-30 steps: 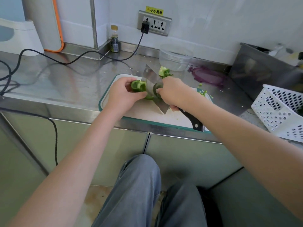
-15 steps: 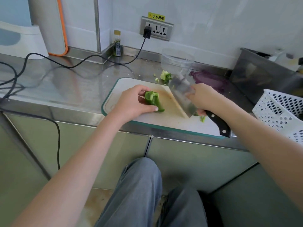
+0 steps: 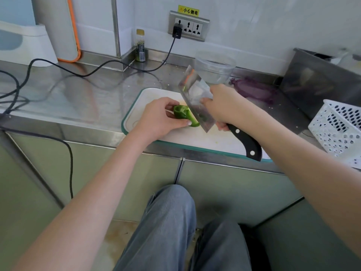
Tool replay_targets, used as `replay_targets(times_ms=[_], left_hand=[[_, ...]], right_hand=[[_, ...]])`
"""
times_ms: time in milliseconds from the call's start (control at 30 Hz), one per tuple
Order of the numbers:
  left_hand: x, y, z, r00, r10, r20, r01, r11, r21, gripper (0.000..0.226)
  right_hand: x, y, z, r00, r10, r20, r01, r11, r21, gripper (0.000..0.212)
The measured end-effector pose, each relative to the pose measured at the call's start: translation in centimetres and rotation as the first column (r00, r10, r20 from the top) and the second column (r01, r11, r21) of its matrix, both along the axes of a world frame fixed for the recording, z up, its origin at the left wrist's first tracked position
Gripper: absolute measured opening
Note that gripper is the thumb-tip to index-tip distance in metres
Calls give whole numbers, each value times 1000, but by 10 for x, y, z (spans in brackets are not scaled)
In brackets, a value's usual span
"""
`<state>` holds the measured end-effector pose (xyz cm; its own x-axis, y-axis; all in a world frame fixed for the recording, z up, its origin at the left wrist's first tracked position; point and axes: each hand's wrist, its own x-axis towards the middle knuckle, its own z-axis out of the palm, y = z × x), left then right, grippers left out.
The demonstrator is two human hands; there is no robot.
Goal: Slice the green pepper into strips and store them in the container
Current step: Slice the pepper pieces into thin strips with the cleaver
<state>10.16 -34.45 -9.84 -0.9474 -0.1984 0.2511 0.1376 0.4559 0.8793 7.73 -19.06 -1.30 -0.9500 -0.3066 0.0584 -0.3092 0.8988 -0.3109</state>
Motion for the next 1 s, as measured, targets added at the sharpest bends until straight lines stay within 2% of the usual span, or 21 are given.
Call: replay_targets(times_ms=[67,133,167,233,300,367,467,533,600,633,700,867,1000], left_hand=[[0,0,0,1000,-4,8,4,1000,-1,61],[1,0,0,1000,-5,9,5,1000,-12,60],[1,0,0,1000,-3,10,4,1000,-18,60],[0,1,1,1000,2,16,-2,1000,-23,60],[0,1,2,1000,0,24,1,1000,-22,59],[0,1,2,1000,-12,21,13,1000,-24,57],[1,1,2,1000,-10,13,10,999,-41,55],[1,1,2,1000,-1,10,1,999,-45,56],[1,2,1,1000,5,10,-4,999,-45,58],[1,2,1,1000,5,13,-5,999,-46,59],[1,2,2,1000,-1,17,2,999,-44,60],[5,3,4,1000,-3,-4,2,998,-58,59],[5,2,2,1000,-6,-8,5,1000,-24,57]], right_hand=[[-2,-4,-1,999,-25,22,24,1000,17,27],[-4,-11,0,987,-74,145,64,995,74,14],[-4,-14,1,979,-100,176,81,991,110,18],[-4,-18,-1,985,-93,144,70,985,160,27],[-1,-17,-4,997,-43,64,30,981,191,22],[-1,-15,-11,997,-36,72,23,986,163,15],[-6,-17,-17,997,-51,65,40,987,158,17],[-5,-21,-17,999,-27,39,21,989,146,9],[-2,-25,-17,1000,-10,4,9,985,171,22],[0,-25,-18,1000,3,-11,-1,979,204,22],[5,-26,-14,998,59,-27,-48,950,308,9],[1,-34,-2,998,64,-8,-52,874,484,26],[2,-30,-1,992,129,8,-110,811,575,31]])
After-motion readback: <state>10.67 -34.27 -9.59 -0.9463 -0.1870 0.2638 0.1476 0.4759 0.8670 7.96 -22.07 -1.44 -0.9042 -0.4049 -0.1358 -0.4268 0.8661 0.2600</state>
